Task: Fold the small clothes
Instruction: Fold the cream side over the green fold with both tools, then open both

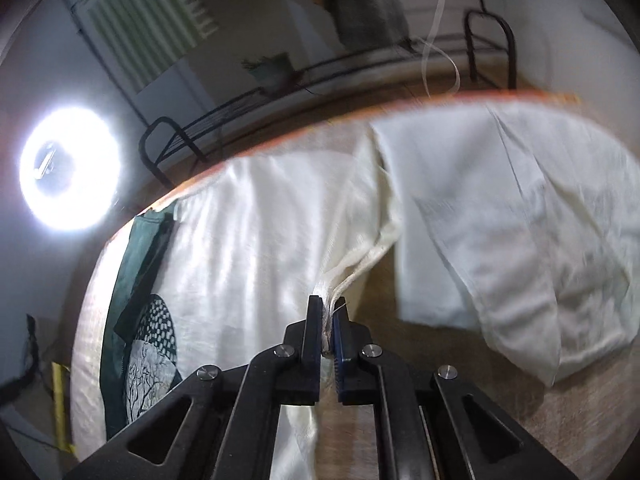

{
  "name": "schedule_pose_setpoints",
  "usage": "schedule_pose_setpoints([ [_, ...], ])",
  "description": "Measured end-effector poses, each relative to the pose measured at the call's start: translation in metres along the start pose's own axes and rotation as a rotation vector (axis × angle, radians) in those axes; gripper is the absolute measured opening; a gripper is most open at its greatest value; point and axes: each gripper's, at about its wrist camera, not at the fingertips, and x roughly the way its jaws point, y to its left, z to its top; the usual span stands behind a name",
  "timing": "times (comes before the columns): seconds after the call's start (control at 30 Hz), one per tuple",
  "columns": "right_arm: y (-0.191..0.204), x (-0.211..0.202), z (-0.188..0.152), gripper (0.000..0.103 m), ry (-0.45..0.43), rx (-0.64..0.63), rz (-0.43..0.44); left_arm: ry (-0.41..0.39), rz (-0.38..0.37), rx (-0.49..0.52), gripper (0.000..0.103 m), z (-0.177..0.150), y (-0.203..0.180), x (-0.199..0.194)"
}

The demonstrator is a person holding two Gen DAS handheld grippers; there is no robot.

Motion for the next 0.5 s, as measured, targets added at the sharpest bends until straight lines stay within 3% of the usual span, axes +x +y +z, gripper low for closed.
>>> schedule_pose_setpoints([
  [0.23, 0.063, 0.003, 0.010, 0.002, -0.035, -0.110, 0.030, -0.037, 0.005, -0.093, 0.001, 0.001, 0.033, -0.029],
  [0.5, 0.151, 0.026, -0.004, 0.001, -0.023, -0.312, 0.053, -0.059, 0.049, -0.216, 0.001, -0.009, 0.078, -0.058],
])
